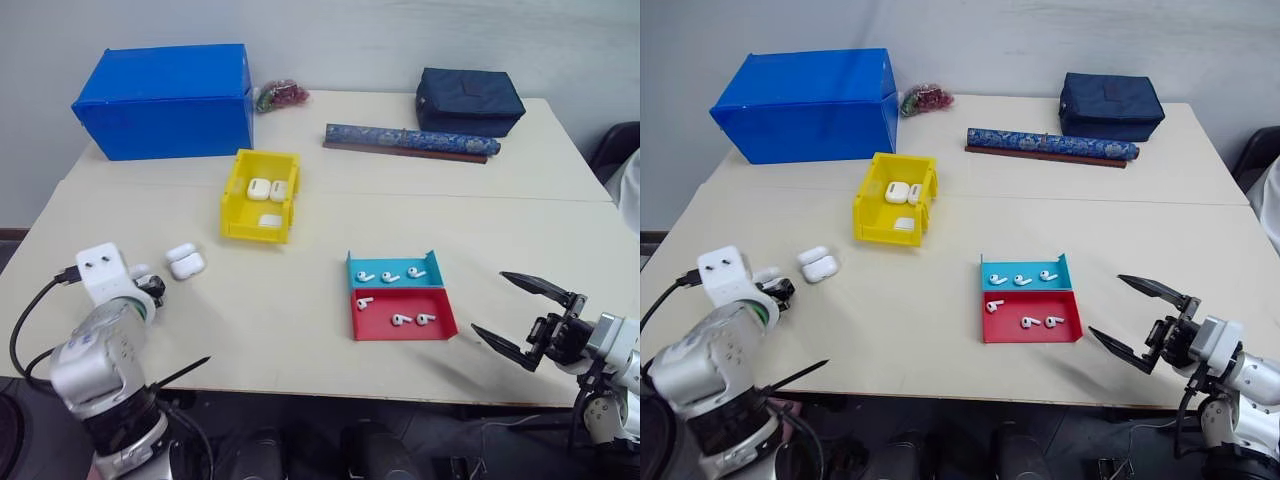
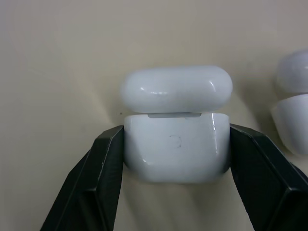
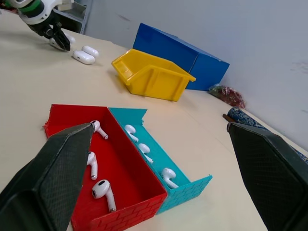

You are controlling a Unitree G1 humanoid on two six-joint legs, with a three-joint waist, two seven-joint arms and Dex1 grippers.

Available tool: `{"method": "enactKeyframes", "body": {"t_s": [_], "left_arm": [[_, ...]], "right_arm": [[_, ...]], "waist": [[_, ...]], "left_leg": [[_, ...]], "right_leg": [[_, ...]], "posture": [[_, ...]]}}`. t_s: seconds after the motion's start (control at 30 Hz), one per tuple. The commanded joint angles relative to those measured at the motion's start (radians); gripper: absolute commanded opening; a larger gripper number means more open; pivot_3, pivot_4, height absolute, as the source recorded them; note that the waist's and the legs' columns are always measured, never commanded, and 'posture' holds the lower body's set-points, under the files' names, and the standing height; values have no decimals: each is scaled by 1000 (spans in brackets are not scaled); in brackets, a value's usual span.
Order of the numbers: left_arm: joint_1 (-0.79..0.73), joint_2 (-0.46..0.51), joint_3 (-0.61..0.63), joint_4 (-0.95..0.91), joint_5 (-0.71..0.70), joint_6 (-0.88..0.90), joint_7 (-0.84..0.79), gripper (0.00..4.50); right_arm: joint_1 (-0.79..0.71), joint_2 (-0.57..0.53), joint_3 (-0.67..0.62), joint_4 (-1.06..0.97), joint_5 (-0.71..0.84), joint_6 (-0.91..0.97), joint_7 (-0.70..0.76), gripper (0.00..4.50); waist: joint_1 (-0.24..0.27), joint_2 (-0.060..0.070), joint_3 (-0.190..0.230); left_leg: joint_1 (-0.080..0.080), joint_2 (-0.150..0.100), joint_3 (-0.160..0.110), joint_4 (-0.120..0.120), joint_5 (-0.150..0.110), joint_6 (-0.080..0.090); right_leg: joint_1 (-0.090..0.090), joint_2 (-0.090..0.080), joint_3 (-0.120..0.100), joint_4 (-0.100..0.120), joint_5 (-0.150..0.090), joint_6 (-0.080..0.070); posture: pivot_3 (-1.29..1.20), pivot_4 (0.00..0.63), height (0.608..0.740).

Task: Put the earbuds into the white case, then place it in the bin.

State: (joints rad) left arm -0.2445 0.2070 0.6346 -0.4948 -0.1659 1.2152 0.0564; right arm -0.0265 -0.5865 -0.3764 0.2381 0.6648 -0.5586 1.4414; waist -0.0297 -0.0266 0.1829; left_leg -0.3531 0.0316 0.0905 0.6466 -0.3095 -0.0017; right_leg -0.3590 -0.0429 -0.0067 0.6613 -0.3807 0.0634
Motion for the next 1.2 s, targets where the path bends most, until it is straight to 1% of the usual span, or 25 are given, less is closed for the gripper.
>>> {"method": "enactKeyframes", "body": {"t_s": [0.03, 0.07, 0.1, 0.17, 0.2, 0.3, 0.33, 0.37, 0.43, 0.47, 0.57, 0.63, 0.67, 0.7, 0.77, 0.83, 0.93, 1.0, 1.03, 1.1, 1.2], "left_arm": [[79, 62, 83, -64, -148, -306, -262, 2798], [110, 85, 71, -68, -174, -388, -345, 2798], [149, 113, 43, -88, -215, -487, -469, 2798], [199, 146, -16, -140, -314, -619, -664, 2798], [213, 154, -43, -159, -356, -670, -732, 2798], [223, 185, -167, -206, -465, -728, -878, 2798], [216, 196, -234, -225, -514, -717, -936, 2798], [196, 184, -309, -225, -548, -732, -1001, 2798], [151, 144, -423, -180, -557, -770, -1082, 2798], [134, 113, -451, -144, -558, -802, -1111, 2798], [114, 93, -554, -30, -477, -929, -1214, 2798], [107, 65, -579, 11, -481, -968, -1249, 2798], [102, 53, -593, 30, -476, -985, -1259, 2798], [99, 49, -604, 46, -472, -1005, -1268, 2798], [91, 40, -631, 86, -466, -1057, -1292, 2798], [95, 28, -650, 115, -470, -1095, -1309, 2798], [121, 10, -668, 141, -498, -1120, -1303, 2798], [141, 4, -679, 152, -501, -1142, -1309, 2798], [147, 3, -682, 157, -497, -1147, -1304, 2798], [139, 3, -685, 165, -490, -1157, -1293, 2798], [118, 8, -683, 178, -484, -1174, -1279, 2798]], "right_arm": [[19, -35, -20, -32, 23, 69, -12, 4500], [27, -46, -22, -34, 25, 95, -15, 4500], [42, -62, -28, -40, 30, 119, -5, 4500], [65, -96, -52, -39, 36, 141, 18, 4500], [73, -110, -64, -38, 42, 151, 23, 4500], [93, -157, -109, -16, 55, 166, 62, 4500], [105, -172, -129, 5, 57, 160, 83, 4500], [123, -190, -151, 41, 52, 143, 114, 4500], [162, -225, -191, 114, 37, 111, 161, 4500], [178, -239, -210, 147, 26, 102, 167, 4500], [231, -294, -254, 238, -23, 97, 154, 4500], [309, -390, -206, 294, -186, 172, 26, 4500], [304, -417, -192, 325, -234, 182, -37, 4500], [294, -429, -186, 349, -257, 180, -71, 4500], [271, -423, -191, 246, -208, 226, -62, 4500], [291, -441, -156, 17, -155, 362, -71, 4500], [303, -494, -86, -296, -111, 588, -106, 4500], [274, -531, -31, -457, -97, 715, -151, 4500], [235, -548, 12, -522, -127, 763, -198, 4500], [140, -583, 109, -632, -146, 899, -275, 4500], [-1, -589, 240, -732, -142, 1079, -354, 4500]], "waist": [[3, 0, 0], [5, 0, 0], [10, 0, 0], [20, 1, 1], [25, 1, 1], [28, 3, 1], [28, 3, 1], [27, 3, 1], [26, 3, 1], [26, 4, 1], [28, 5, 1], [35, 8, 0], [29, 9, 0], [20, 12, -1], [-1, 12, 0], [-15, 12, 0], [-16, 15, 0], [-9, 18, -1], [-5, 18, -1], [2, 14, 1], [11, 14, 1]], "left_leg": [[0, 0, 0, 0, 0, 0], [0, 0, -1, 0, 0, 0], [-1, 0, -1, 1, 0, 0], [-2, -1, -1, 0, -1, 1], [-2, -1, -1, 1, -2, 2], [-2, -2, 0, 1, -4, 5], [-2, -2, 0, 1, -4, 6], [-2, -2, 0, 1, -4, 6], [-2, -2, 0, 1, -4, 6], [-1, -2, 0, 1, -4, 7], [-1, -1, 0, 0, -4, 7], [-1, -2, 0, 1, -5, 8], [-1, -2, 0, 2, -5, 9], [1, -2, 1, 2, -5, 10], [2, -1, 4, 2, -6, 11], [2, -1, 4, 2, -6, 11], [1, 0, 3, 1, -5, 9], [1, 0, 2, 1, -5, 9], [1, 0, 2, 1, -5, 9], [1, 0, 0, 2, -5, 8], [-3, -2, 0, 4, -4, 10]], "right_leg": [[0, 0, 0, 0, 0, 0], [0, 0, -1, 0, 0, 0], [0, 0, -1, -1, 0, 0], [1, -1, -1, -4, 0, 0], [2, -2, -1, -6, 0, -1], [6, -3, -1, -14, 0, -1], [7, -3, -1, -15, 0, -1], [7, -3, -1, -15, 0, -1], [8, -3, -1, -15, 0, -1], [8, -3, -1, -16, 0, -1], [8, -2, -1, -16, 0, -1], [10, -2, -1, -17, 0, -1], [11, -2, -1, -18, 0, -1], [14, -1, 1, -19, 0, -1], [16, 1, 4, -20, 0, -1], [18, 1, 5, -19, 0, 0], [17, 3, 5, -17, 0, 1], [16, 3, 5, -17, -1, 2], [16, 3, 5, -17, -1, 2], [13, 3, 5, -16, 0, 3], [9, 1, 5, -17, 1, 5]], "posture": [[0, 150, 740], [0, 150, 740], [0, 150, 740], [0, 150, 740], [0, 150, 740], [0, 150, 740], [0, 150, 740], [0, 150, 740], [0, 150, 740], [0, 150, 740], [0, 150, 740], [0, 150, 740], [0, 150, 740], [0, 150, 740], [0, 150, 740], [0, 150, 740], [0, 150, 740], [0, 150, 740], [0, 150, 740], [0, 150, 740], [0, 150, 740]]}}
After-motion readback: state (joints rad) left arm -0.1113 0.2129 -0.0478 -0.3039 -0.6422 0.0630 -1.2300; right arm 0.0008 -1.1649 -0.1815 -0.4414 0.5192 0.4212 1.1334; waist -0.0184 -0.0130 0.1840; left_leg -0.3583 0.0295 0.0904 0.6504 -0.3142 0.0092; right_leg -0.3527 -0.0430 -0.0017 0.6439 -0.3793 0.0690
